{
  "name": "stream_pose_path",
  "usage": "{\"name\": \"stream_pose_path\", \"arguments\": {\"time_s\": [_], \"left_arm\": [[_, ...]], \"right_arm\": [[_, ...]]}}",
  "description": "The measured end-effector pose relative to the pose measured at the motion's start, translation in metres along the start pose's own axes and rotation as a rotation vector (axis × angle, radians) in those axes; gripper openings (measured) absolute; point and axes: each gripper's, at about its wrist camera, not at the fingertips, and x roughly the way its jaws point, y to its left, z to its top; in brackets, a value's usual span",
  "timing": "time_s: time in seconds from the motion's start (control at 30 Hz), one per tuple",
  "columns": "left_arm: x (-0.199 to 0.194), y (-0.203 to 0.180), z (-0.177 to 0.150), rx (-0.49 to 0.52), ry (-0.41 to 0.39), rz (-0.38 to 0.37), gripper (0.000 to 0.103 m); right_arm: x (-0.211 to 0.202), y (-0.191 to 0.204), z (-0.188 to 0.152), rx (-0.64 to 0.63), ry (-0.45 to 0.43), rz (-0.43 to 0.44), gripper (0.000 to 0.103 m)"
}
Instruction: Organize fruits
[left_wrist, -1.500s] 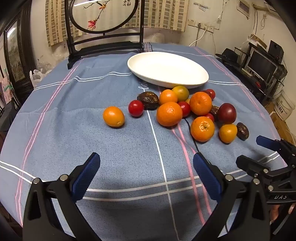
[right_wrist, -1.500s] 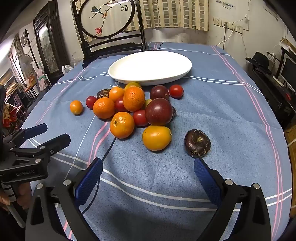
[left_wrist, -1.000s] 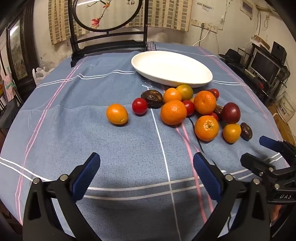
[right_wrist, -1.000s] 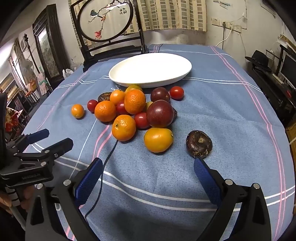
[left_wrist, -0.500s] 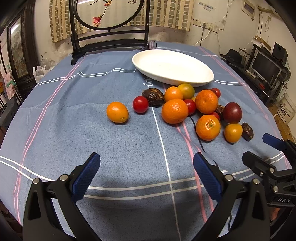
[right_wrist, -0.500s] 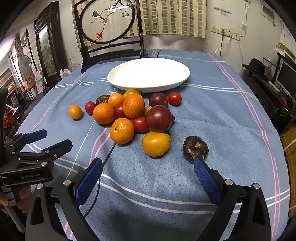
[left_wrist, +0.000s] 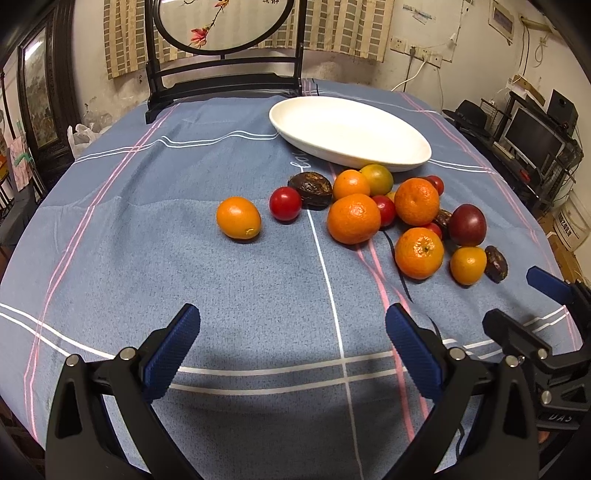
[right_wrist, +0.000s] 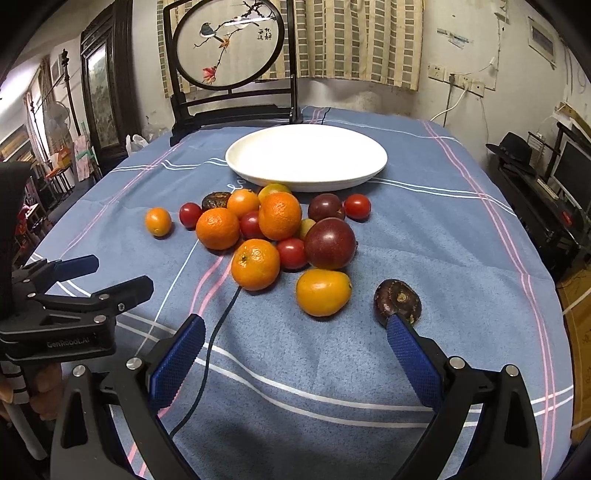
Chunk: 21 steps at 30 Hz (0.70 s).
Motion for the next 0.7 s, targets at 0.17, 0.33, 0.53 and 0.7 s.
{"name": "stream_pose_path", "arguments": {"time_s": [0.17,0.33,0.53,0.7], "left_arm": [[-0.0006,-0.0003,-0.0009,0.003,0.001,0.001,0.098],[-0.0010,-0.0005,-0.0012,0.003,0.001,0.002,0.098],[-0.0012,-0.0001,-0.0017,0.002,0.002,0.004,0.098],[-0.0013,-0.0002,-0.0023,0.005,0.003,0.003,0.098]], "right_arm": [[0.0004,0.0002,-0.0014,0.006,0.005,0.011,0.099],[0.0018,-0.0016,-0.0027,0.024,0.014,0.027,0.099],[0.0018,-0.0019,-0.0032,0.021,0.017,0.023,0.099],[0.0023,-0.0016,-0.0038,0.016,0.022,0.023,0.099]]}}
